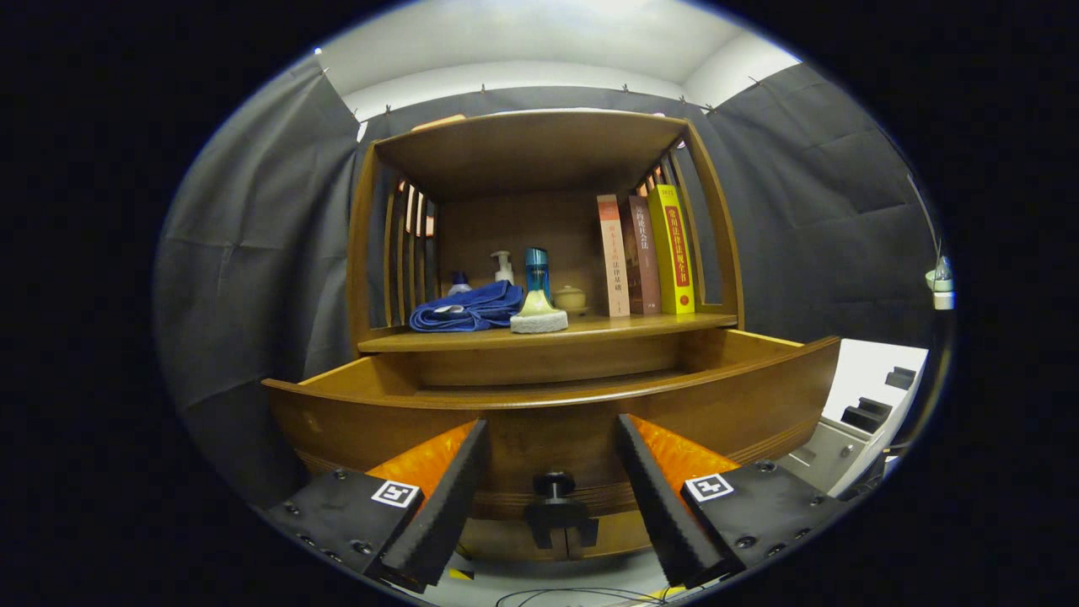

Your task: Pull open the drawer, take out the items inside it, and place them on the countertop above the cabinet.

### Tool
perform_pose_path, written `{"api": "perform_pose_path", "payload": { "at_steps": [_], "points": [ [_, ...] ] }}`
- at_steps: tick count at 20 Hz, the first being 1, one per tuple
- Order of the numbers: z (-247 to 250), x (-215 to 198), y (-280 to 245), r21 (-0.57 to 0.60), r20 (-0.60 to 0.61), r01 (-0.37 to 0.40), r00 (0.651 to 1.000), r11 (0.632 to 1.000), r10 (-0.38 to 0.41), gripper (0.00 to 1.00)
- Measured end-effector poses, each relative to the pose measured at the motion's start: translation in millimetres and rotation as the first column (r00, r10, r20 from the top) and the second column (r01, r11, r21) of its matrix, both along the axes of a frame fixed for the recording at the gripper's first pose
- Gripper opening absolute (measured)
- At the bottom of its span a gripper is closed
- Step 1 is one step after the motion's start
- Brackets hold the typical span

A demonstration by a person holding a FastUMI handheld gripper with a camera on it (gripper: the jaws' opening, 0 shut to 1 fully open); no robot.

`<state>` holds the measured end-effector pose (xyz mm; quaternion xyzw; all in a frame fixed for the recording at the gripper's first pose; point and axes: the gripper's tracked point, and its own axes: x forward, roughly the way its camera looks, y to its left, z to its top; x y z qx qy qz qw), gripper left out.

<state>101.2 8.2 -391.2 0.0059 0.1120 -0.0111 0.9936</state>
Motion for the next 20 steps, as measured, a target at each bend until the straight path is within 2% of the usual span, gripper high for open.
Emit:
{"api": "perform_pose_path", "payload": {
  "at_steps": [5, 20],
  "points": [
    [1.7, 1.0, -1.3, 0.007, -0.009, 0.003, 1.0, 1.0, -0.003, 0.99],
    [-8.0, 73.3, -0.7, 0.011, -0.042, 0.012, 0.999, 1.0, -0.012, 0.99]
  ]
}}
